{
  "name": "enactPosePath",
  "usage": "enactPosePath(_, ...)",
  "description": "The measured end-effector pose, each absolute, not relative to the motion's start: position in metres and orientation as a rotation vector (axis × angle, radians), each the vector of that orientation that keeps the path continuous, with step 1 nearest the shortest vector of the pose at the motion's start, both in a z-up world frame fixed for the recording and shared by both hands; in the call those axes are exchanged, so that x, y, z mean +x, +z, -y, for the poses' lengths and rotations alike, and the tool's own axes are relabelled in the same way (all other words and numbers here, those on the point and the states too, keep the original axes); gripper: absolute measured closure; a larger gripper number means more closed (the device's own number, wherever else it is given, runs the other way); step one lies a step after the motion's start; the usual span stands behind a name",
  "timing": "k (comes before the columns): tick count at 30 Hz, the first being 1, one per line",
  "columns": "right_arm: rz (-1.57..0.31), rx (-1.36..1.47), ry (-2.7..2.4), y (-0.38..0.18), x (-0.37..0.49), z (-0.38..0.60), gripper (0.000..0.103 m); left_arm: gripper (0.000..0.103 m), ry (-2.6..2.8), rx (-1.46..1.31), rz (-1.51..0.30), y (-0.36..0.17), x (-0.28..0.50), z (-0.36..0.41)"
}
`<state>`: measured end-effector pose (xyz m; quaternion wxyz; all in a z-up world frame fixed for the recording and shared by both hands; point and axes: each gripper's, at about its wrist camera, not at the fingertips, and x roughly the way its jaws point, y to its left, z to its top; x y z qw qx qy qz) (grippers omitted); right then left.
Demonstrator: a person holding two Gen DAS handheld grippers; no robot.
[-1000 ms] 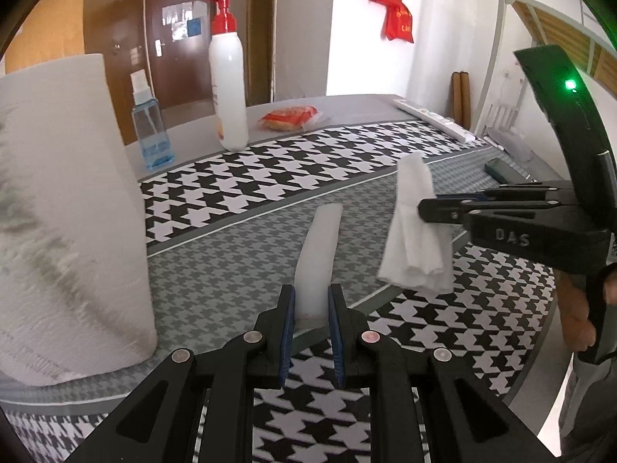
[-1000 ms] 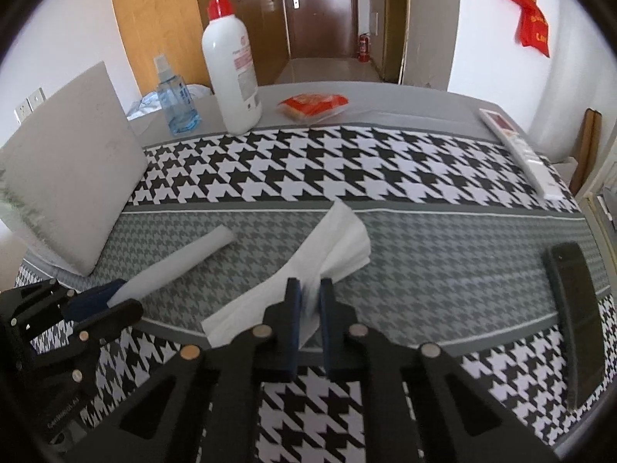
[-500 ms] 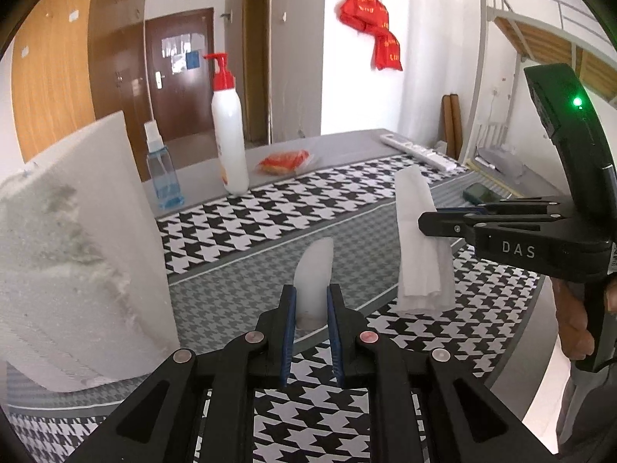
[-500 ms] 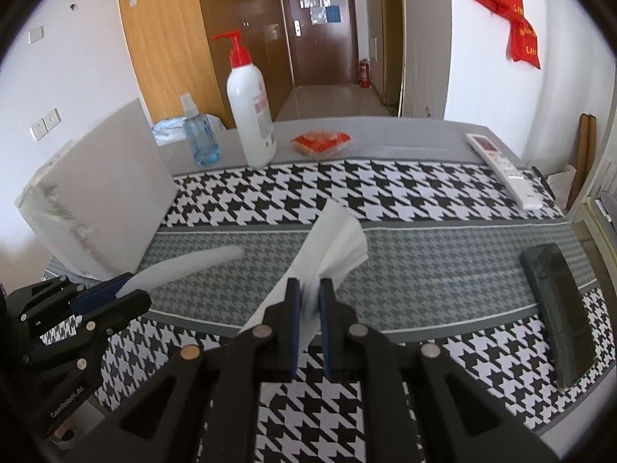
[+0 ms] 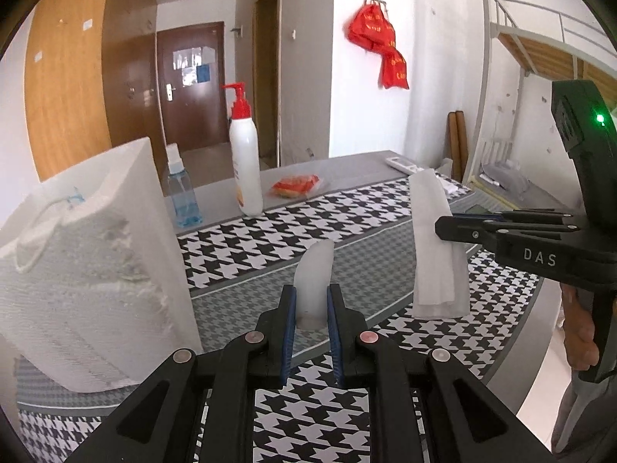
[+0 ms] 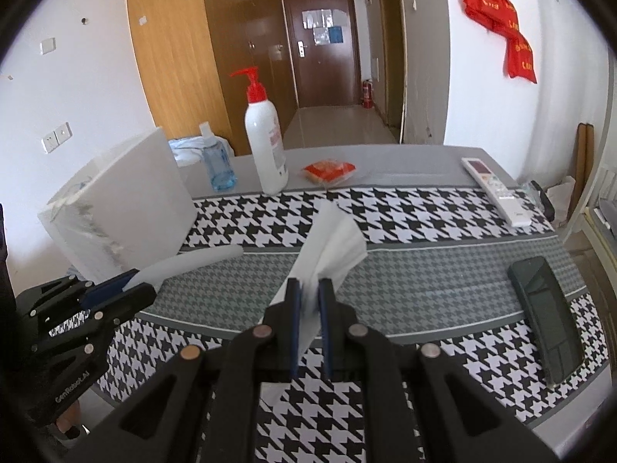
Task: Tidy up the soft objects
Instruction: 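Lift the white tissue pack with the right gripper, then carry the white tissue pack with the right gripper over the foam box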
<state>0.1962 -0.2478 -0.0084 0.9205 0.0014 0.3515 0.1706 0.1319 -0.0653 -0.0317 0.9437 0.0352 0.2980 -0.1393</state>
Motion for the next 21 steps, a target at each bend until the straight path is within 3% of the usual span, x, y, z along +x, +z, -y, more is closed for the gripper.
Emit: enactPosePath(21,-0.621,-0.003,0.388,0.021,0.182,0.239,0.091,0.086,-0.226,0.065,-0.489,0.004,0.121,0.05)
